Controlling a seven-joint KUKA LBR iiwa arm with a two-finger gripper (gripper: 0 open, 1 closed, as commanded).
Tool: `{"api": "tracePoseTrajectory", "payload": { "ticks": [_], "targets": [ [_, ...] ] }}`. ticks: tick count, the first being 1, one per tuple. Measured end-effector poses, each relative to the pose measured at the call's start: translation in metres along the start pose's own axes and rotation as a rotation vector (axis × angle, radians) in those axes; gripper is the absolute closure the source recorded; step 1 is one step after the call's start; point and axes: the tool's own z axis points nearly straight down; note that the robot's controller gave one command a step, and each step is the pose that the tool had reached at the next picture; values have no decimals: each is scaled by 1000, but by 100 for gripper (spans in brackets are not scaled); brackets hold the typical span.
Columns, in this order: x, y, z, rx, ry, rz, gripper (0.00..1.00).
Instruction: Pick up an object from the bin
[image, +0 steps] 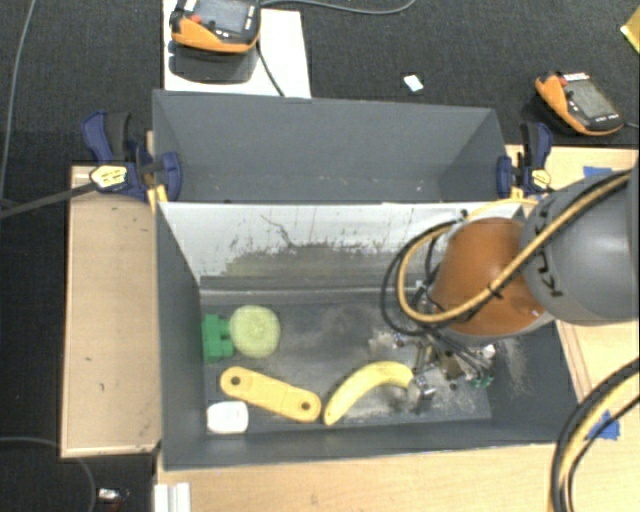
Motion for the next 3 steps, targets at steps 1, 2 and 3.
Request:
{"api": "tracePoseTrajectory", "payload": {
  "ticks": [1, 2, 3],
  "targets": [
    [19, 23, -8, 1, 7, 142, 100],
    [18, 24, -8, 1, 7, 140, 100],
    [14, 35, -82, 0, 11, 146, 100]
  ]
}}
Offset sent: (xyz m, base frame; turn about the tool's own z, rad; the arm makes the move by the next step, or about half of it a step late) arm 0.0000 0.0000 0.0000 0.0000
